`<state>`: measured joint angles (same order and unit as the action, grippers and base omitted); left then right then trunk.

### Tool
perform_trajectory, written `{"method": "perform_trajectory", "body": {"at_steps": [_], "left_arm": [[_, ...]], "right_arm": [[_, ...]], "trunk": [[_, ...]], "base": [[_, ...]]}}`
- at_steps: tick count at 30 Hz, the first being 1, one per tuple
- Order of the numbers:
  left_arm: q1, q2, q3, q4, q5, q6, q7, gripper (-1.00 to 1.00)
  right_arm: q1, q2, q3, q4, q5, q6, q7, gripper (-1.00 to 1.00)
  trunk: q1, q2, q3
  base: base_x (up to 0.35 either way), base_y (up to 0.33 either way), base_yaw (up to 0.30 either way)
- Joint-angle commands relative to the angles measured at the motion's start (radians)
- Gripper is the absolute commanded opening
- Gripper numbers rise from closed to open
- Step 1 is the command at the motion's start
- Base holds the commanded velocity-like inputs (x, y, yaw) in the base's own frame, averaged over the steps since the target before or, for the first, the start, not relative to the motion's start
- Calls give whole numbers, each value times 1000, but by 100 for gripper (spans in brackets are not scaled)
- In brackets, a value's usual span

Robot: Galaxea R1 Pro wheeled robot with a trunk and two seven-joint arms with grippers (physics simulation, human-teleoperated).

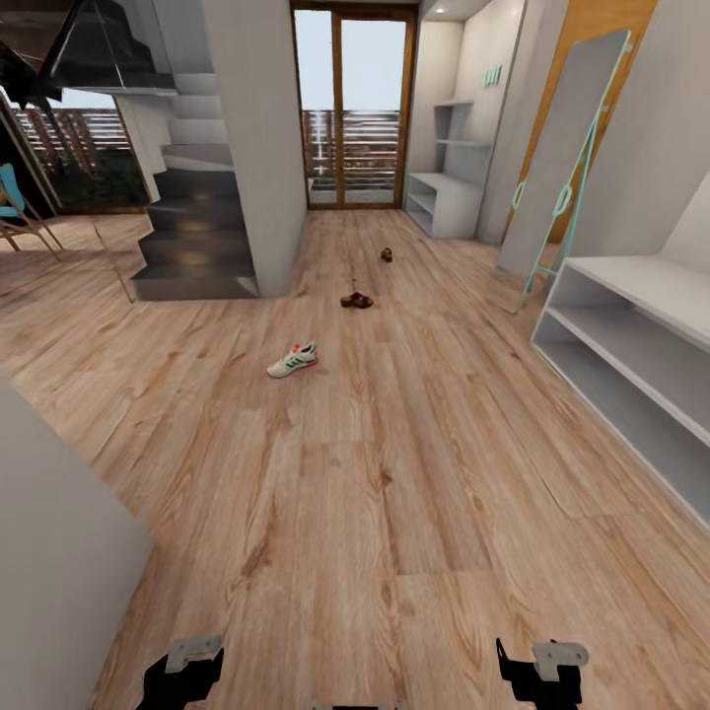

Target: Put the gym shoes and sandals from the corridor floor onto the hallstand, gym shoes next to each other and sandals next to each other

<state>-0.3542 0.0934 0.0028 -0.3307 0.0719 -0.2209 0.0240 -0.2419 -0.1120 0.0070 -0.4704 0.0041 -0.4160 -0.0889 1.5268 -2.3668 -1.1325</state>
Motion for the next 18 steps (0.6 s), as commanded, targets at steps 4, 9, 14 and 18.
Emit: {"method": "perform_trajectory", "body": {"at_steps": [4,9,14,18], "left_arm": [[0,0,-1,1,8,-3,1,100],[0,0,-1,1,8,-3,1,100],[0,0,-1,1,8,-3,1,100],[0,0,-1,1,8,-3,1,100]], "right_arm": [[-1,0,1,1,0,-3,-3,100],[-1,0,1,2,1,-3,-3,100],[-1,0,1,2,1,-3,-3,100],[-1,0,2,3,1,-3,-3,100]], "trunk": [[0,0,-1],[0,0,-1],[0,0,-1],[0,0,-1]], "base": [[293,-143,0],[293,-143,0],[306,-138,0],[326,-122,0]]}}
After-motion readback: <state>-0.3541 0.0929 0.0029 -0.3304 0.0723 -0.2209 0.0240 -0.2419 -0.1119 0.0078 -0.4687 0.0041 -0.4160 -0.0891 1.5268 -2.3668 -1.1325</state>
